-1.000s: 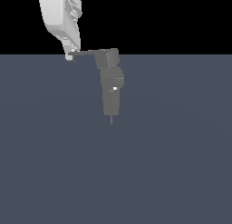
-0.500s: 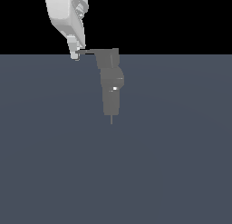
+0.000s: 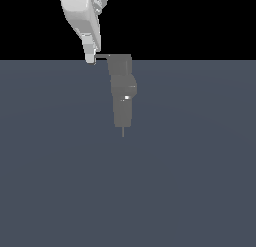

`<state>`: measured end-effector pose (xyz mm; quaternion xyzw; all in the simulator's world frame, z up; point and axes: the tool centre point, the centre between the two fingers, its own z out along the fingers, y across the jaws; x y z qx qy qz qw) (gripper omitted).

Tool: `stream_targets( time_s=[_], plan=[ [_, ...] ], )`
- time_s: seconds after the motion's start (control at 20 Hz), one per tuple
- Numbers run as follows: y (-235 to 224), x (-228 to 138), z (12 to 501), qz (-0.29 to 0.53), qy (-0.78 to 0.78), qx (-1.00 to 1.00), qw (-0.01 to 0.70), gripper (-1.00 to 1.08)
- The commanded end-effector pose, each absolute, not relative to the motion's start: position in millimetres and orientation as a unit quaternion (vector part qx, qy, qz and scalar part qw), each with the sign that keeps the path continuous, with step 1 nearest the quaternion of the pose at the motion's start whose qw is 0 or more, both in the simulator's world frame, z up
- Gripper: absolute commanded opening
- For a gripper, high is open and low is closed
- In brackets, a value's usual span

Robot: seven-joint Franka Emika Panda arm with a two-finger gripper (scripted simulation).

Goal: Turn on the faucet by rotating a designated handle.

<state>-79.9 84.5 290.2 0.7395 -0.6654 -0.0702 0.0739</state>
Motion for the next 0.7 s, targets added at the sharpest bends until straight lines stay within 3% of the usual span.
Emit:
stream_targets(
  time_s=[0.0,0.2,0.65],
  plan=[
    [71.0,-84.9,295.5,-0.068,-0.67,0.736,0.072,-1.0],
    [74.4,-90.0,292.6,-0.07,-0.665,0.74,0.075,-1.0],
    [12.2,-86.6,295.2,-0.069,-0.668,0.738,0.073,-1.0]
  ],
)
